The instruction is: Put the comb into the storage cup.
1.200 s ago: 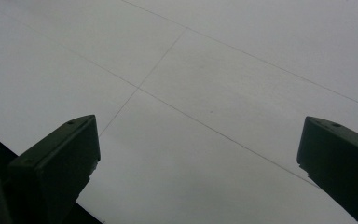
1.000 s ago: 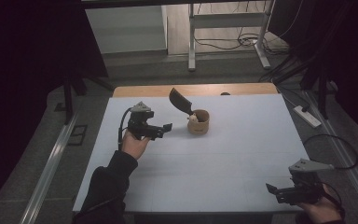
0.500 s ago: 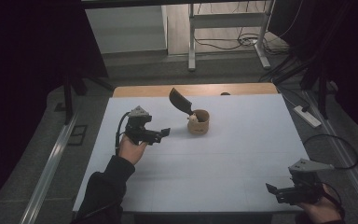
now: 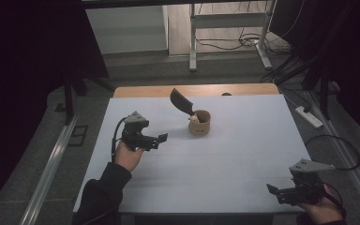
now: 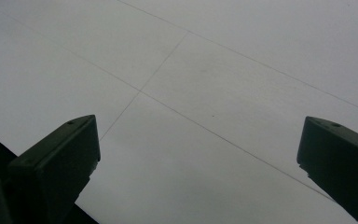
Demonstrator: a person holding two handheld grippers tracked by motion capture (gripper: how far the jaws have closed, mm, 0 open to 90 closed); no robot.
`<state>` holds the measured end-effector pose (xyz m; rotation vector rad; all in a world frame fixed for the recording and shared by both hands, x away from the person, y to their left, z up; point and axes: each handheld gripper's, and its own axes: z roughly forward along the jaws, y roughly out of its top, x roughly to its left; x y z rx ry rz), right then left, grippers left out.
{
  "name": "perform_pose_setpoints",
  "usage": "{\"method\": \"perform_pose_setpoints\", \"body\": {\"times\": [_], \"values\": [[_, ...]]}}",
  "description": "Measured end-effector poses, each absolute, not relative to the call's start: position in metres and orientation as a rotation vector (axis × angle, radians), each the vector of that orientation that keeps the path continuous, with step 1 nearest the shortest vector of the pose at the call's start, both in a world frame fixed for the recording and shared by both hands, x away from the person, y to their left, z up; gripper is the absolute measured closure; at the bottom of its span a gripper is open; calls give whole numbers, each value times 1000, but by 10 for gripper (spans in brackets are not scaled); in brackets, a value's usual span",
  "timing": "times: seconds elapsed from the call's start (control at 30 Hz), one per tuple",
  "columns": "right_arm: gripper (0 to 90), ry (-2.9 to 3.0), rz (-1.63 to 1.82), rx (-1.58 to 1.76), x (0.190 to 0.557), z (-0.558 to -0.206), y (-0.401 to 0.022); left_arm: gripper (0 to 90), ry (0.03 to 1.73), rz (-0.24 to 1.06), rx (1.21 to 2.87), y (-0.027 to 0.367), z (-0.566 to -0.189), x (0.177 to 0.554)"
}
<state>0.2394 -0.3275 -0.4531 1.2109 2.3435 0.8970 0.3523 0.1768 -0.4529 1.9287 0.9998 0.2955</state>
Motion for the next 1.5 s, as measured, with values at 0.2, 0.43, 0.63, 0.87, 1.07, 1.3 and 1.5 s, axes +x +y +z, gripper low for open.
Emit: {"method": "perform_pose_setpoints", "body": {"times": [0.2,0.43,0.63,0.87,1.07,1.3,1.5], "values": [[0,2345,895,1210,240,-453,-327,0,1005,297,1923,181,-452,344],[0,2344,895,1209,239,-453,-327,0,1006,299,1927,184,-453,335],[0,2344,894,1208,239,-453,-327,0,1010,298,1930,187,-454,326],[0,2344,892,1208,239,-453,-327,0,1011,301,1939,189,-455,318],[0,2343,891,1209,239,-453,-327,0,1011,303,1946,190,-455,312],[0,2343,890,1209,239,-453,-327,0,1012,316,1962,192,-456,304],[0,2342,890,1210,239,-453,-327,0,1023,324,1960,195,-457,297]]}}
